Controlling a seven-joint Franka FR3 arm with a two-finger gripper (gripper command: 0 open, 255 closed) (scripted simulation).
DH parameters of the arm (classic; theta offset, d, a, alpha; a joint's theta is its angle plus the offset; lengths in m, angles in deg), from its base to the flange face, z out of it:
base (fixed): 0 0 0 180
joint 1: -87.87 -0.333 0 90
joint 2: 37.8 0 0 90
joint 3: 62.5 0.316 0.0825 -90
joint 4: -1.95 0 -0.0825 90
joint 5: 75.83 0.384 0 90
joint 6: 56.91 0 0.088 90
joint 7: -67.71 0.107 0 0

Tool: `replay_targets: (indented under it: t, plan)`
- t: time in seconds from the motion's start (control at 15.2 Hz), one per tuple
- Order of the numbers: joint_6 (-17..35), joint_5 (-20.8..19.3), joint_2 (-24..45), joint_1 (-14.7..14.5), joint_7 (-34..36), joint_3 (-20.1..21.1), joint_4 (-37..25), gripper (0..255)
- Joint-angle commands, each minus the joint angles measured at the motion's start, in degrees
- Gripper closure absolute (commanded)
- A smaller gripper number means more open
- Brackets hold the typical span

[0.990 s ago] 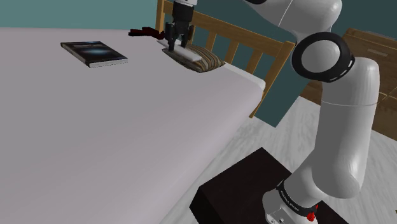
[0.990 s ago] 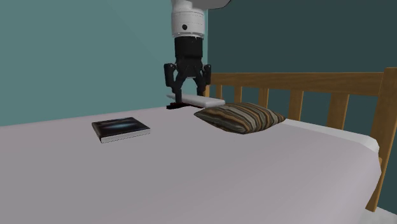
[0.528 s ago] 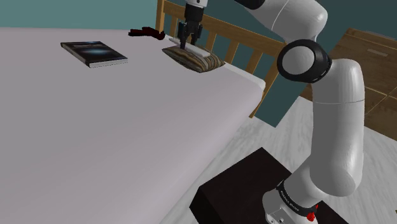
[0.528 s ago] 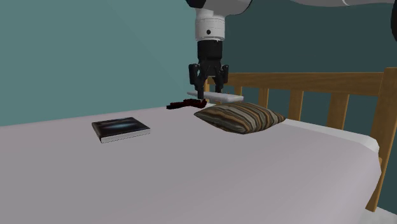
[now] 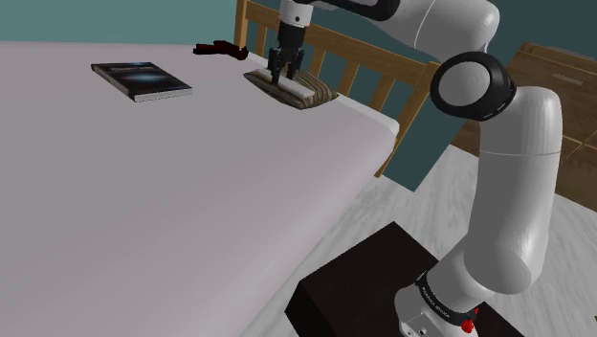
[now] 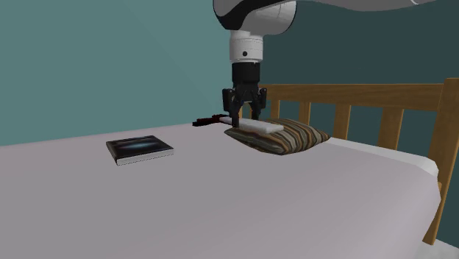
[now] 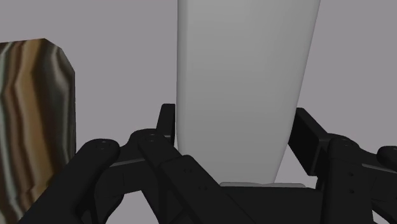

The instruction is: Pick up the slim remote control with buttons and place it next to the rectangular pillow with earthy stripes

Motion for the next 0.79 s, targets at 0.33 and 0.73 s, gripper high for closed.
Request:
replay_targets:
  t: [0.33,0.73]
  plan:
    - [6.9,0.3,-2.2,0.8,0.2,0.1,9.0,255]
    - [11.9,0.4,-2.8,1.2,0.4,0.0,14.7,255]
